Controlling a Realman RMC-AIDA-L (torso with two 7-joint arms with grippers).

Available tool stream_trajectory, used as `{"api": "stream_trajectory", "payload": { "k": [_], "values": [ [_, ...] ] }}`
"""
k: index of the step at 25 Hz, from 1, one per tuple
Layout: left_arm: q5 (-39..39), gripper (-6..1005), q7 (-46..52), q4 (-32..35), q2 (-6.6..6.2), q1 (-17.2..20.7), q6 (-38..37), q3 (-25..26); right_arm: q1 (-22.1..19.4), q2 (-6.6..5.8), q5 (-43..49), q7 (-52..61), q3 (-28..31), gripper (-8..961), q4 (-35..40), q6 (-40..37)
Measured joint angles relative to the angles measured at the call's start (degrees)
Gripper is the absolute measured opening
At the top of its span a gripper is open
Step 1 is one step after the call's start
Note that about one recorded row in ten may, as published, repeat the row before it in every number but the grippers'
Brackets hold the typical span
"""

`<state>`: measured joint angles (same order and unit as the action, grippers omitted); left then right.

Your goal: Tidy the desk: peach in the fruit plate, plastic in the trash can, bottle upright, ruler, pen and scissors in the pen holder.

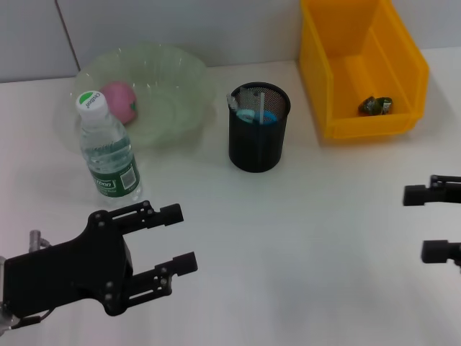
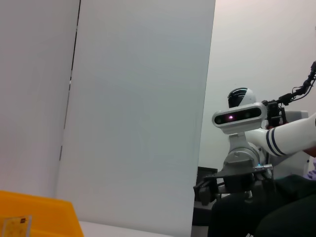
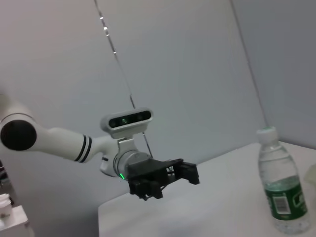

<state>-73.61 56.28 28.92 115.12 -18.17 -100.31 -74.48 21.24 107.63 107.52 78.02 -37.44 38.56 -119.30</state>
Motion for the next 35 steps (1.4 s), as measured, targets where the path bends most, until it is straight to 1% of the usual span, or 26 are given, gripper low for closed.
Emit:
{"api": "stream_trajectory", "payload": {
  "k": [1, 2, 3, 4, 5, 6, 8, 11, 13, 20, 27, 28, 29, 32, 33, 34, 35],
  "values": [
    [0.00, 635, 0.00, 0.00, 0.00, 0.00, 0.00, 0.00, 0.00, 0.00, 0.00, 0.00, 0.00, 836, 0.00, 0.00],
    [-0.01, 635, 0.00, -0.01, -0.05, 0.08, 0.00, 0.00, 0.36, 0.28, 0.39, -0.28, -0.02, 839, 0.01, 0.23],
    [-0.02, 635, 0.04, -0.06, -0.09, 0.20, 0.03, -0.01, 0.98, 0.86, 1.58, -0.78, 0.09, 841, 0.06, 0.79],
    [-0.02, 635, 0.04, -0.06, -0.09, 0.20, 0.03, -0.01, 0.98, 0.86, 1.58, -0.78, 0.09, 841, 0.06, 0.79],
    [-0.04, 635, 0.09, -0.10, -0.12, 0.24, 0.11, -0.02, 1.47, 1.33, 2.41, -1.16, 0.21, 841, 0.11, 1.45],
    [-0.04, 635, 0.09, -0.10, -0.12, 0.24, 0.11, -0.02, 1.47, 1.33, 2.41, -1.16, 0.21, 841, 0.11, 1.45],
    [-0.05, 635, 0.11, -0.10, -0.02, 0.31, 0.17, -0.04, 2.02, 1.83, 2.80, -1.66, 0.06, 841, 0.10, 2.67],
    [-0.05, 635, 0.12, -0.08, 0.09, 0.33, 0.19, -0.05, 2.34, 2.12, 2.90, -1.91, 0.02, 841, -0.03, 3.08],
    [-0.05, 635, 0.13, -0.05, 0.17, 0.33, 0.18, -0.05, 2.59, 2.55, 3.01, -2.22, 0.04, 841, -0.11, 4.01],
    [-0.05, 635, 0.18, 0.08, 0.32, -0.03, 0.06, -0.04, 2.62, 3.00, 3.16, -2.61, 0.32, 841, -0.03, 4.49],
    [-0.04, 635, 0.23, 0.09, 0.39, -0.08, 0.03, -0.05, 2.87, 3.12, 3.19, -2.87, 0.68, 841, 0.01, 5.06],
    [0.07, 635, 0.23, 0.08, 0.43, -0.03, 0.03, -0.02, 2.95, 3.38, 2.94, -3.03, 0.93, 841, 0.08, 5.43],
    [0.07, 635, 0.23, 0.08, 0.43, -0.03, 0.03, -0.02, 2.95, 3.38, 2.94, -3.03, 0.93, 841, 0.08, 5.43],
    [0.25, 635, 0.23, 0.08, 0.50, 0.10, 0.02, 0.77, 3.05, 4.26, 2.67, -3.53, 2.57, 841, 0.58, 5.72],
    [0.24, 635, 0.20, 0.09, 0.59, 0.22, 0.03, 1.51, 3.09, 4.86, 2.65, -3.78, 3.28, 841, 1.28, 6.03],
    [0.24, 635, 0.20, 0.09, 0.59, 0.22, 0.03, 1.51, 3.09, 4.86, 2.65, -3.78, 3.28, 841, 1.28, 6.03],
    [0.23, 635, 0.15, 0.09, 0.61, 0.31, 0.02, 1.98, 3.11, 5.24, 2.64, -3.84, 3.40, 841, 1.86, 6.34]
  ]
}}
